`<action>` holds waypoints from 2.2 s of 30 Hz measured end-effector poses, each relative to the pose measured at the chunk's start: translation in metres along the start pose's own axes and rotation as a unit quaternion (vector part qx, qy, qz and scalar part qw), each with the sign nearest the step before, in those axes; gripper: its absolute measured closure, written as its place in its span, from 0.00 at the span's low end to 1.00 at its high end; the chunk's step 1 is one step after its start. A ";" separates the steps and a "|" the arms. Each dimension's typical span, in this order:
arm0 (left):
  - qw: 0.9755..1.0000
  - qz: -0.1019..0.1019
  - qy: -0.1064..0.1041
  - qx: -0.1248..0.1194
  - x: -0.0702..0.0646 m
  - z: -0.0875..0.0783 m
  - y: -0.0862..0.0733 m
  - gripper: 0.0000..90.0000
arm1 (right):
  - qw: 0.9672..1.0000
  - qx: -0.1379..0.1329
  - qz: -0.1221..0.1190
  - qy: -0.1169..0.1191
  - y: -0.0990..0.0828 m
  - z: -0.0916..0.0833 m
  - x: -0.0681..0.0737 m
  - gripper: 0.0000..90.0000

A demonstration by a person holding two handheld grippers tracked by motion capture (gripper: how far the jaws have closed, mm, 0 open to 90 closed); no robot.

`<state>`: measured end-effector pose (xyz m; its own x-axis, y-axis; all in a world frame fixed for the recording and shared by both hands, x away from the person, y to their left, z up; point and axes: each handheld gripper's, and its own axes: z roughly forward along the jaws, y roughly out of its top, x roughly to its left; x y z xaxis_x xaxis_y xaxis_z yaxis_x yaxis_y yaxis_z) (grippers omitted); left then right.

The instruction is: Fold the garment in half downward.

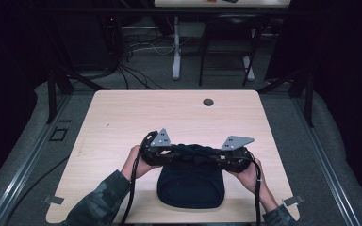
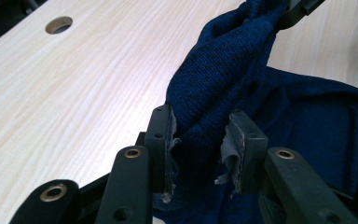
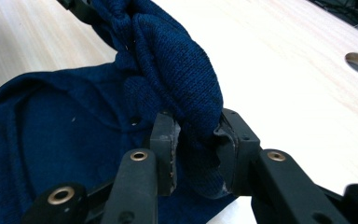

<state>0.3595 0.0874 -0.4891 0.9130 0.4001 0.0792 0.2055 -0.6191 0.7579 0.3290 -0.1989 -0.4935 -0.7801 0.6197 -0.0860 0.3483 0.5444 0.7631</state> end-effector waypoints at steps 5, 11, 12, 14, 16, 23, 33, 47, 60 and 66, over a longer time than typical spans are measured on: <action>1.000 -0.002 -0.008 -0.001 -0.004 0.000 -0.004 0.73 | 1.000 0.008 0.000 0.003 -0.006 0.000 0.005 0.78; 1.000 -0.005 -0.015 0.000 -0.009 -0.001 -0.008 0.73 | 1.000 0.016 -0.002 0.009 -0.009 -0.001 0.009 0.78; 1.000 -0.004 -0.015 0.001 -0.010 -0.001 -0.009 0.73 | 1.000 0.016 -0.003 0.010 -0.010 -0.001 0.009 0.78; 1.000 -0.005 -0.017 0.001 -0.011 -0.001 -0.011 0.73 | 1.000 0.021 -0.003 0.014 -0.011 -0.001 0.011 0.77; 1.000 -0.008 -0.021 0.002 -0.013 -0.001 -0.014 0.73 | 1.000 0.022 -0.002 0.015 -0.013 -0.001 0.013 0.77; 0.999 -0.011 -0.031 0.008 -0.018 0.001 -0.022 0.73 | 0.999 0.037 -0.004 0.027 -0.019 0.003 0.018 0.77; 0.999 -0.018 -0.045 0.013 -0.028 0.006 -0.035 0.73 | 0.998 0.058 -0.003 0.035 -0.032 0.007 0.026 0.77; 0.995 -0.060 -0.073 0.030 -0.044 0.017 -0.065 0.68 | 0.995 0.079 -0.004 0.053 -0.053 0.014 0.040 0.70; 0.997 -0.072 -0.001 -0.033 -0.030 -0.030 -0.047 0.40 | 0.998 0.018 0.038 0.041 -0.036 -0.017 0.029 0.47; 0.996 -0.092 0.018 -0.011 -0.020 -0.010 -0.045 0.39 | 0.999 0.026 0.037 0.003 -0.021 0.002 0.023 0.52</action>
<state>0.3288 0.1136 -0.5182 0.8473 0.5296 -0.0396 0.3604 -0.5187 0.7753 0.3044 -0.1948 -0.5124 -0.7550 0.6551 -0.0266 0.4313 0.5268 0.7325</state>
